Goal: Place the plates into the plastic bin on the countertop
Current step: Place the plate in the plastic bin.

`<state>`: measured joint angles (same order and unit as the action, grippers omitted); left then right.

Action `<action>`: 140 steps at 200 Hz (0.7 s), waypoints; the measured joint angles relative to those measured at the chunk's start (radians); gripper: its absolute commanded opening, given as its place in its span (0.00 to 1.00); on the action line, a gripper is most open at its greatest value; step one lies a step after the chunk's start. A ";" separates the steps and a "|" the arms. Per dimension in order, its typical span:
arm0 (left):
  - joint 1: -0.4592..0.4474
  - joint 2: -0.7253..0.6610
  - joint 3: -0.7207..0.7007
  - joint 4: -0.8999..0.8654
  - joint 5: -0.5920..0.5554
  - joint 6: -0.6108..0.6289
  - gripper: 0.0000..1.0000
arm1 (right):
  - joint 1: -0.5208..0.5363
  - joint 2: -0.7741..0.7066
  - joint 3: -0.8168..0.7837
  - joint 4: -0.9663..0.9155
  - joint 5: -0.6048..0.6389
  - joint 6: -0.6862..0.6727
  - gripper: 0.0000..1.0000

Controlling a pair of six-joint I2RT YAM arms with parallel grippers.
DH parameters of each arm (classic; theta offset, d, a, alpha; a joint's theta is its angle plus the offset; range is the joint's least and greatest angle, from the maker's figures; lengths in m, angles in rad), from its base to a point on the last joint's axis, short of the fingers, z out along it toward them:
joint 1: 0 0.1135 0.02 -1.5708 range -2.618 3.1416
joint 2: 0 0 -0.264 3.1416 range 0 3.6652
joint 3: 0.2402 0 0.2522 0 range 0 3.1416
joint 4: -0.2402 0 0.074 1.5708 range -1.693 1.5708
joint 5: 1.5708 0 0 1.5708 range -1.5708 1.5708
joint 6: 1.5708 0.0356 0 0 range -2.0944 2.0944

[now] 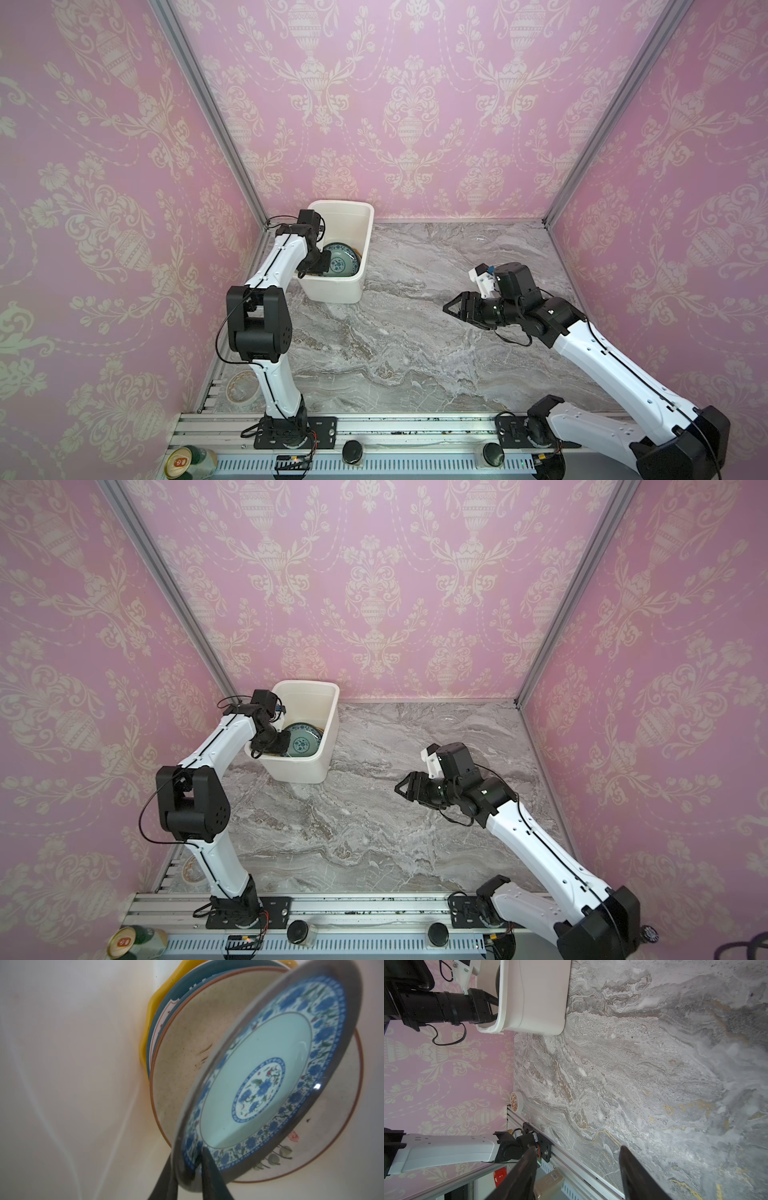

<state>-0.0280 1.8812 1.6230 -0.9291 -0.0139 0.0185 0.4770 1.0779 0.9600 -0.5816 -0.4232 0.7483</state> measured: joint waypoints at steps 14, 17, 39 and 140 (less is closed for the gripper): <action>0.000 0.000 -0.006 0.000 -0.008 0.000 0.22 | 0.000 0.000 0.001 0.000 0.000 -0.002 0.63; 0.000 0.000 -0.008 0.000 -0.011 0.000 0.22 | 0.000 0.000 0.001 0.000 0.000 -0.002 0.63; 0.000 0.000 -0.010 0.000 -0.020 0.000 0.23 | 0.000 0.000 0.002 0.000 0.000 -0.006 0.63; 0.010 0.000 -0.015 0.002 -0.027 0.000 0.24 | 0.000 0.013 0.008 0.000 0.000 -0.009 0.63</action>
<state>-0.0177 1.8812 1.6081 -0.9268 -0.0406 0.0185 0.4770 1.0908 0.9676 -0.5816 -0.4232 0.7395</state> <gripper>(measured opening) 0.244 0.631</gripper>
